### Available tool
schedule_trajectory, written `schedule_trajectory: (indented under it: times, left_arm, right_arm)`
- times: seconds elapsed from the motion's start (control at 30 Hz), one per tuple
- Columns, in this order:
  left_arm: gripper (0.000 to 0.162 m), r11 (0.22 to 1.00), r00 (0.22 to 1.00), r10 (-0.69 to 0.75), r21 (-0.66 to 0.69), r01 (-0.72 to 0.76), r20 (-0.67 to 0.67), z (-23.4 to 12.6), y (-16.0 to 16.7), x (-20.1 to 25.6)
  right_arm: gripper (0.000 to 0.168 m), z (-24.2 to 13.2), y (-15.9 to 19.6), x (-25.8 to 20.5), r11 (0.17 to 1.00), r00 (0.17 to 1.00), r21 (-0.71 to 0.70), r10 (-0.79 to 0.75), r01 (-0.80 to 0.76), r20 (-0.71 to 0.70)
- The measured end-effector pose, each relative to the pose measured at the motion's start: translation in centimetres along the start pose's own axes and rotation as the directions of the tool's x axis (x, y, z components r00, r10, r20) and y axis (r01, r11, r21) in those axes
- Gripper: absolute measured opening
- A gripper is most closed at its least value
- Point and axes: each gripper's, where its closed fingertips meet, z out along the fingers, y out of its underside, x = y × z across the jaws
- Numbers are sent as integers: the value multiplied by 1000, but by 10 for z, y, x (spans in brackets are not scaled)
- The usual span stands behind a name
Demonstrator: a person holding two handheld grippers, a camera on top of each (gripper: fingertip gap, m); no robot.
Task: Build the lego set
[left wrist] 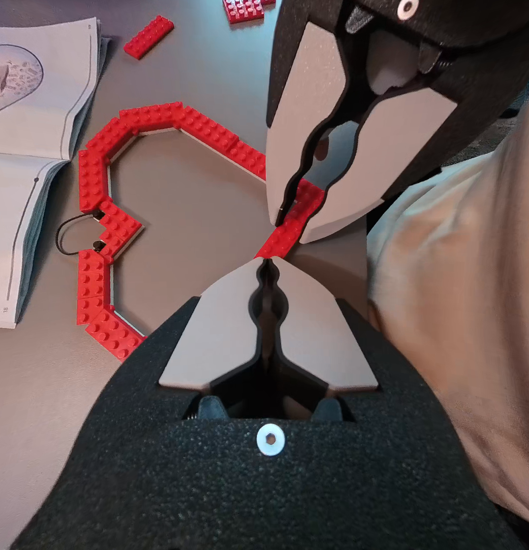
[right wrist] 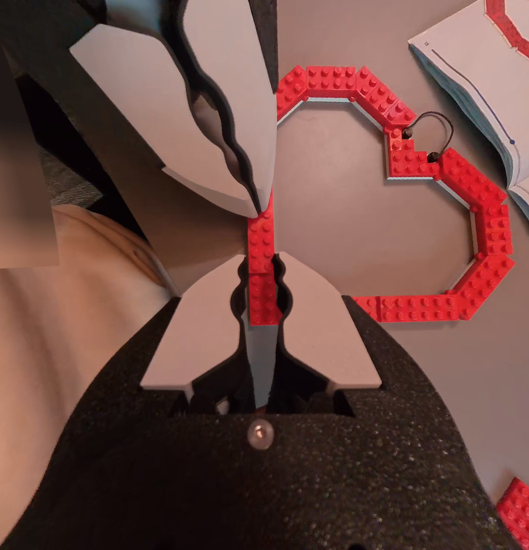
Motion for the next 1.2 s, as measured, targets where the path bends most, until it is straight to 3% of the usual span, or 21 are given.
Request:
schedule_trajectory:
  times: [0.17,0.27,0.33,0.4,0.5,0.6,0.93,1.0,1.1,1.2]
  left_arm:
    - [0,1000,999,29,-3,-28,45,0,0,0]
    - [0,987,980,157,10,-160,122,0,-2,-6]
    - [0,989,988,140,30,-142,70,-1,-9,2]
    - [0,986,995,96,134,-99,25,-2,-29,10]
    - [1,990,986,137,-29,-135,89,12,-8,-6]
    - [0,999,998,31,11,-32,59,12,-10,-5]
    - [0,993,980,115,-31,-112,161,12,-10,-11]
    - [0,995,973,93,-3,-95,211,15,-14,-12]
    - [0,998,981,0,54,-11,195,20,-18,-6]
    - [0,998,982,-30,55,20,188,20,-20,-3]
  right_arm:
    - [17,0,0,0,999,999,11,-31,31,-27]
    - [17,2,-3,5,997,998,44,-55,56,-36]
    - [17,3,-4,6,998,999,45,-50,51,-19]
    - [17,2,-4,6,997,998,36,-61,62,-21]
    - [17,2,-4,6,997,997,35,-70,71,-34]
    - [17,2,-4,7,998,998,42,-56,56,-19]
    - [16,2,-6,11,992,996,85,-90,90,-5]
    - [23,-5,-7,15,990,999,140,-21,17,27]
    - [29,-46,-2,48,944,988,292,154,-151,14]
    - [45,-89,48,105,930,941,265,302,-256,-151]
